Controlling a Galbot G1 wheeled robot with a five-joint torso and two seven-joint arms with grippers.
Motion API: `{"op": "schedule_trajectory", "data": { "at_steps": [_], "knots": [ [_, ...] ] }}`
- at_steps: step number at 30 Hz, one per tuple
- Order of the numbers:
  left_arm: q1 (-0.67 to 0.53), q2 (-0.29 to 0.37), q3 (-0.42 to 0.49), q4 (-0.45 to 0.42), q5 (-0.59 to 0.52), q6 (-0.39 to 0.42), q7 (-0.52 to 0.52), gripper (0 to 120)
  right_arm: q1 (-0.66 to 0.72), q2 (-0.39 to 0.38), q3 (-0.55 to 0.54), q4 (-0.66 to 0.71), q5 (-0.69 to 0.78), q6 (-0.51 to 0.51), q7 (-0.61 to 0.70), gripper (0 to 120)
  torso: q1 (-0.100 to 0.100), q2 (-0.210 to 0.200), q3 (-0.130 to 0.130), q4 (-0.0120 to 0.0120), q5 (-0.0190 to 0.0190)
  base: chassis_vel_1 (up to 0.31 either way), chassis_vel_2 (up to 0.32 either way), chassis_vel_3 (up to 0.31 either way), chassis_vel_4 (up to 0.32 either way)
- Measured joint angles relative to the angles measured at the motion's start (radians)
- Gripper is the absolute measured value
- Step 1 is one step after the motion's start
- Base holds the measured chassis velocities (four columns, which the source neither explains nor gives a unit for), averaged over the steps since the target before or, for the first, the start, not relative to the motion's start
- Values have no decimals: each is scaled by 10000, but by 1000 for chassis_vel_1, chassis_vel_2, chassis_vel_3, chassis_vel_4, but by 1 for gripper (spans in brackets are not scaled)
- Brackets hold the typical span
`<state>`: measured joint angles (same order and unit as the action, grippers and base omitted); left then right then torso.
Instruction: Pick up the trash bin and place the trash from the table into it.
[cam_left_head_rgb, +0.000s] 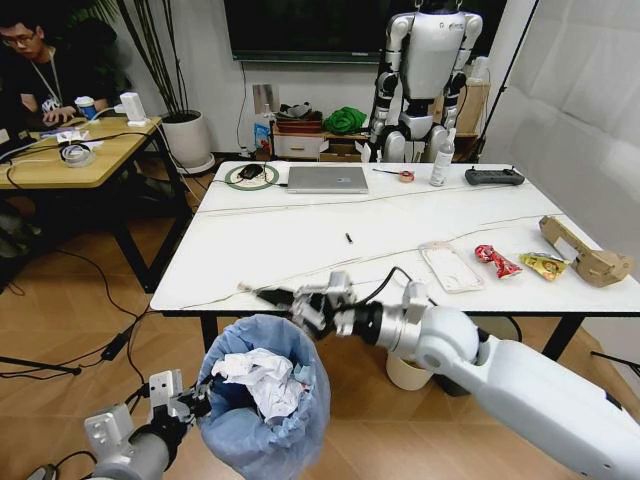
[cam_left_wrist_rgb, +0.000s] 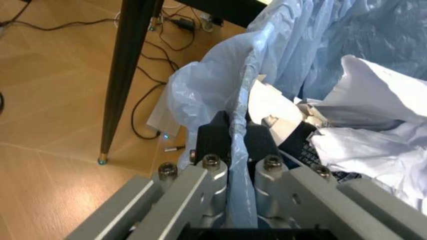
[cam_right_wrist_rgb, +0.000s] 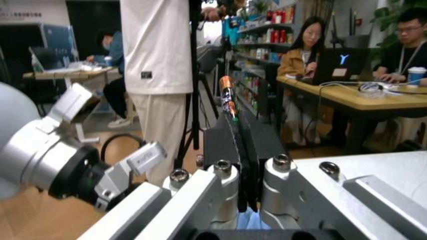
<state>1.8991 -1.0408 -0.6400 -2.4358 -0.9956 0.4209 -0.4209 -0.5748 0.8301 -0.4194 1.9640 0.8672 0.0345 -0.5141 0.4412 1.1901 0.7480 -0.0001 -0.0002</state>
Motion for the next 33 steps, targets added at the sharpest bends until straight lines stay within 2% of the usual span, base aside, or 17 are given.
{"op": "schedule_trajectory", "data": {
  "at_steps": [5, 15, 20, 22, 27, 28, 30, 33],
  "knots": [
    [-33, -64, 56, 0, 0, 8, -2, 0, 128, 133, -331, -666, -1024, 26, -246, 0, 1, 0, 1, 0, 0, 0, 0, 0, 0],
    [-132, -17, 56, 91, -42, 21, -23, 0, -100, 63, -59, -1142, -1607, 314, -544, 0, 1, -2, 1, -1, 1, 0, 0, 0, 0],
    [-251, 30, 65, 116, -146, 60, -88, 0, -128, 54, 26, -1192, -1604, 356, -553, 21, 2, -2, 1, -1, 1, 0, 0, 0, 0],
    [-259, 33, 65, 116, -155, 66, -97, 0, -129, 58, 26, -1218, -1619, 369, -559, 24, 2, -2, 1, -1, 1, 0, 0, 0, 0],
    [-259, 39, 44, 116, -168, 76, -104, 0, -141, 144, 78, -1272, -1574, 451, -446, 46, 1, -2, 1, -2, 1, 0, 0, 0, 0],
    [-259, 39, 44, 116, -168, 76, -104, 0, -141, 144, 78, -1272, -1574, 451, -446, 46, 1, -2, 1, -2, 1, 0, 0, 0, 0],
    [-258, 36, 41, 116, -168, 76, -104, 0, -110, 341, 310, -1346, -1308, 298, 290, 52, 1, -2, 1, -3, 0, 0, 0, 0, 0],
    [-248, 4, 72, 138, -146, 76, -105, 0, 100, 918, 788, -1930, -777, -723, 2510, 66, 1, -2, 1, 1, 0, 0, 0, 0, 0]
  ]
}}
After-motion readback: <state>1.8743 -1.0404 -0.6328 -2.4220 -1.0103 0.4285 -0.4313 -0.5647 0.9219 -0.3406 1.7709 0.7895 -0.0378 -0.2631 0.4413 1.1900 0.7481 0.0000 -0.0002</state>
